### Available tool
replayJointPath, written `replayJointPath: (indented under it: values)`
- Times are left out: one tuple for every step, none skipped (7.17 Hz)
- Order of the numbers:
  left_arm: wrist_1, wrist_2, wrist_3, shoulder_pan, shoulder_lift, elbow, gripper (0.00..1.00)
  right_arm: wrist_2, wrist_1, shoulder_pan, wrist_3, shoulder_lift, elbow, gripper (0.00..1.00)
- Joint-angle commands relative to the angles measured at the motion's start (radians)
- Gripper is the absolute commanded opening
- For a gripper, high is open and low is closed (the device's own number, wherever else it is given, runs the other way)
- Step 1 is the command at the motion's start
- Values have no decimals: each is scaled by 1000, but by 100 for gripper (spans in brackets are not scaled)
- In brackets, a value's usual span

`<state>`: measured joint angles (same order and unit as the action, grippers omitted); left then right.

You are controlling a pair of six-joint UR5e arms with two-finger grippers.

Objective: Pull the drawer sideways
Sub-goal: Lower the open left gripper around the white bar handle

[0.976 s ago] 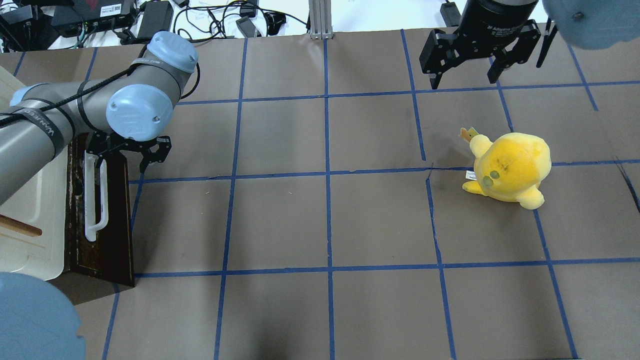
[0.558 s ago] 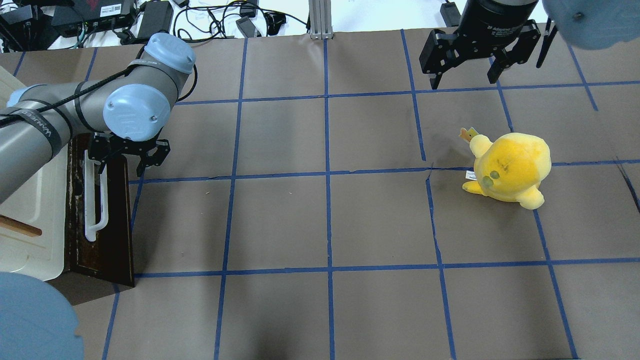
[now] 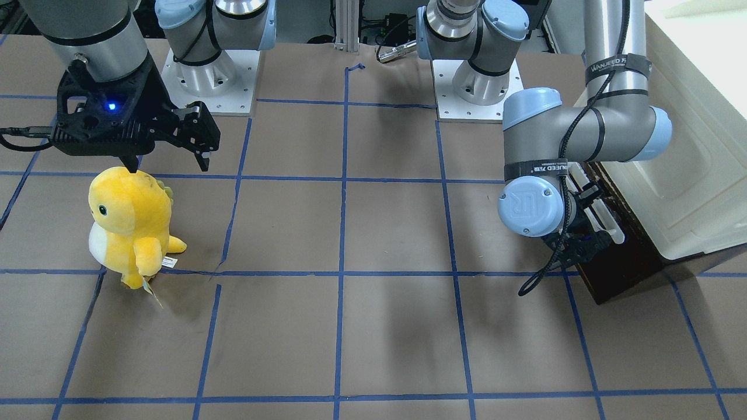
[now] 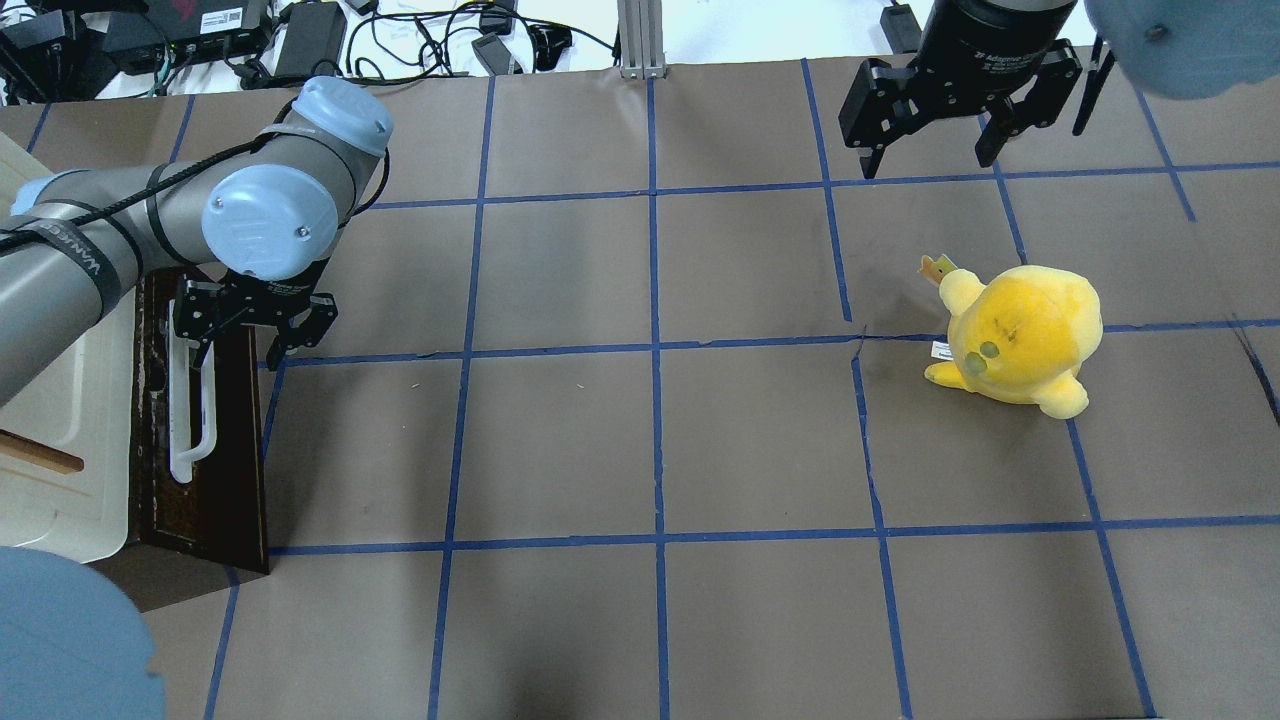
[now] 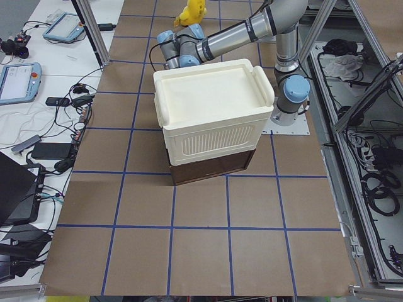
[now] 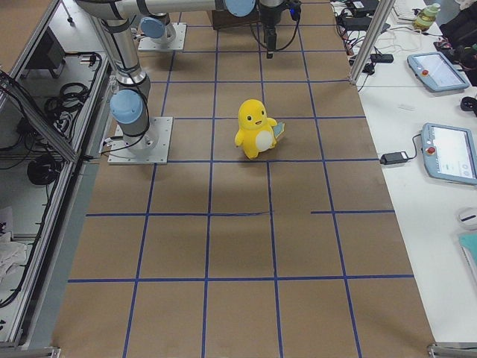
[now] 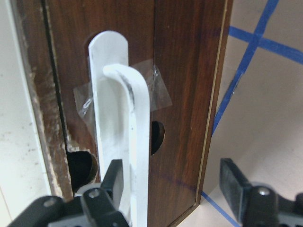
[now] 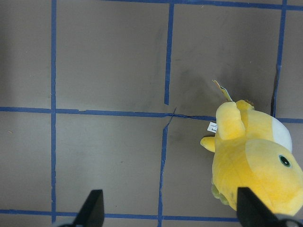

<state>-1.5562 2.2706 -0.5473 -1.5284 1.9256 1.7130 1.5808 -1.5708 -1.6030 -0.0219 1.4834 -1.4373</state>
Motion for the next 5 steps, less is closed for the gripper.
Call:
replayJointPath:
  values:
    - [-4,0,-6,10,1,0,75,1,0,0,0,0,0,100]
    - [-4,-2,-8,20,3,2,76,-1,0,0,0,0,0,100]
    - [-4,-14,-22,23,4,5,76,-1,0,0,0,0,0,100]
    - [-4,-28,-49,24,7,7,76,1,0,0,0,0,0,100]
    - [-4,-28,-49,24,7,8,73,1,0,0,0,0,0,100]
